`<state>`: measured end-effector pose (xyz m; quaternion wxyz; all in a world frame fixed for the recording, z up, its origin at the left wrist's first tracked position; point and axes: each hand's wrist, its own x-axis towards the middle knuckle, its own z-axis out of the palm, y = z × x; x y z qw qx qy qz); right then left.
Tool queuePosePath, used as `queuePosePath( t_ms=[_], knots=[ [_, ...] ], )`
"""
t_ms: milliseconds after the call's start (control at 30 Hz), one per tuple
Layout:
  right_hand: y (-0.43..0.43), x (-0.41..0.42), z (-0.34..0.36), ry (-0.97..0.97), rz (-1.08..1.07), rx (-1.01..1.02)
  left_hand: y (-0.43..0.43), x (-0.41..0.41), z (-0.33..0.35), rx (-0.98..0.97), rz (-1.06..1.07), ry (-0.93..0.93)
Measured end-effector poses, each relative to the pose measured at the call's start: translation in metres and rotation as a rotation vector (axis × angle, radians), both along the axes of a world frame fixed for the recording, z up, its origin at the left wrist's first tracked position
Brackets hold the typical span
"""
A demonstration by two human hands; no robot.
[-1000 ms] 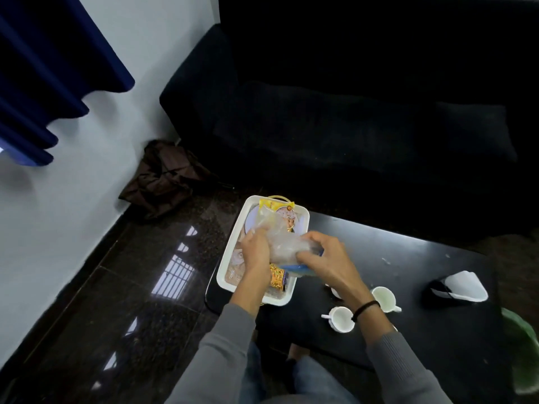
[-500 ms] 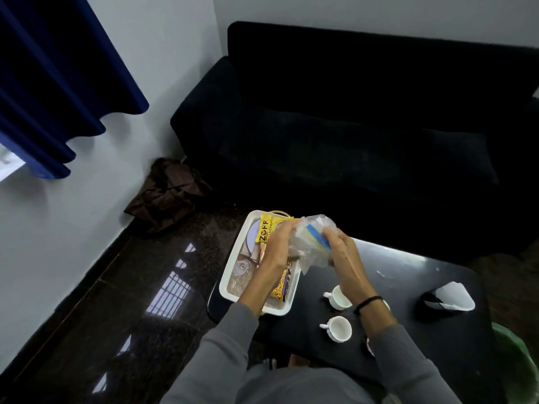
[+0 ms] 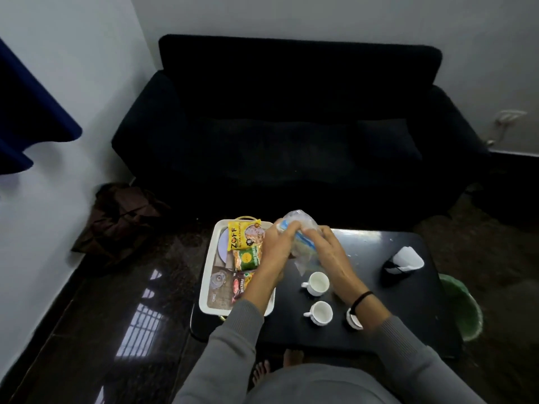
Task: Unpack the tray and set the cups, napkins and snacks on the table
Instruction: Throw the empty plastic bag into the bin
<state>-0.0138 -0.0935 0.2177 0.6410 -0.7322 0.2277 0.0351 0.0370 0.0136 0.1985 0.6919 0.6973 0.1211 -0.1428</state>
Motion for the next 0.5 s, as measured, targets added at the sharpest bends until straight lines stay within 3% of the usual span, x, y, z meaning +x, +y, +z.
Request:
queuePosePath(
  t_ms=[133, 333, 400, 500],
  knots=[
    [-0.015, -0.008, 0.008, 0.004, -0.038, 0.088, -0.02, 0.002, 0.004, -0.104, 0.037, 0.079],
    [-0.035, -0.027, 0.0, -0.006, -0.185, 0.351, -0.056, -0.012, 0.004, -0.021, -0.038, 0.08],
    [-0.048, -0.037, -0.005, -0.035, -0.229, 0.373, -0.072, -0.019, 0.003, 0.06, -0.087, 0.074],
    [-0.079, -0.048, -0.01, -0.056, -0.278, 0.366, -0.103, -0.027, 0.001, 0.387, -0.206, 0.004]
  ],
)
